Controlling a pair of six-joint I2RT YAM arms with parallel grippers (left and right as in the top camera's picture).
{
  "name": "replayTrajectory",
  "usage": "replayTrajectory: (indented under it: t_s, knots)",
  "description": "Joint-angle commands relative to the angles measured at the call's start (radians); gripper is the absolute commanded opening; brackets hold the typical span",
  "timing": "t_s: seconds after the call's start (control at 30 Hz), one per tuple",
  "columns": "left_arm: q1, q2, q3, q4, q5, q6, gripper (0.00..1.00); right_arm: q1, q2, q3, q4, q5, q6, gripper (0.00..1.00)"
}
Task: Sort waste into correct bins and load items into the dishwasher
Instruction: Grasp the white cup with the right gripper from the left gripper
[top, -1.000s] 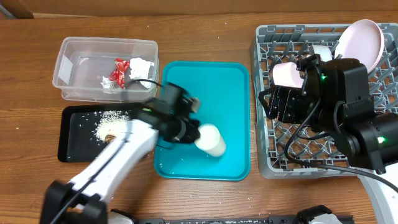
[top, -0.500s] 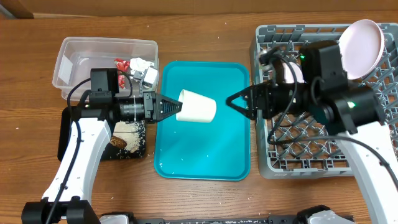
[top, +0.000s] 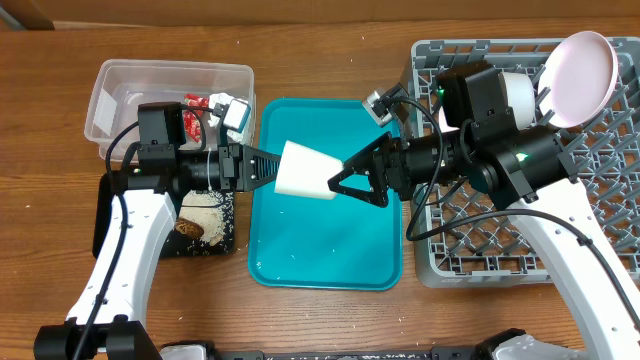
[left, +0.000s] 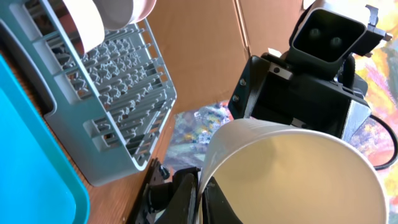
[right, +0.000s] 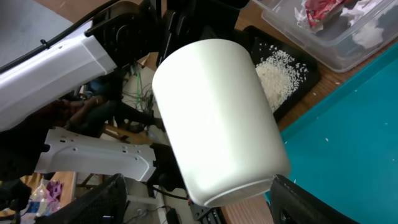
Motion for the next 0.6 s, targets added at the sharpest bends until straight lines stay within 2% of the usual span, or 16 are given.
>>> replayTrajectory:
  t_s: [0.0, 0.13, 0.37, 0.57]
  knots:
    - [-0.010, -0.018, 0.020, 0.020, 0.037, 0.021, 0.04, 0.030, 0.004, 0.013, 0.027, 0.006, -0.013, 0.75]
    - [-0.010, -0.021, 0.020, 0.028, 0.037, 0.021, 0.04, 0.029, 0.005, 0.013, 0.045, 0.130, 0.017, 0.75]
    - [-0.010, -0.021, 0.020, 0.082, 0.037, -0.004, 0.04, 0.029, 0.019, 0.013, 0.049, 0.167, 0.017, 0.76]
    - [-0.010, -0.021, 0.020, 0.238, 0.037, -0.132, 0.04, 0.029, 0.051, 0.013, 0.074, 0.171, 0.024, 0.76]
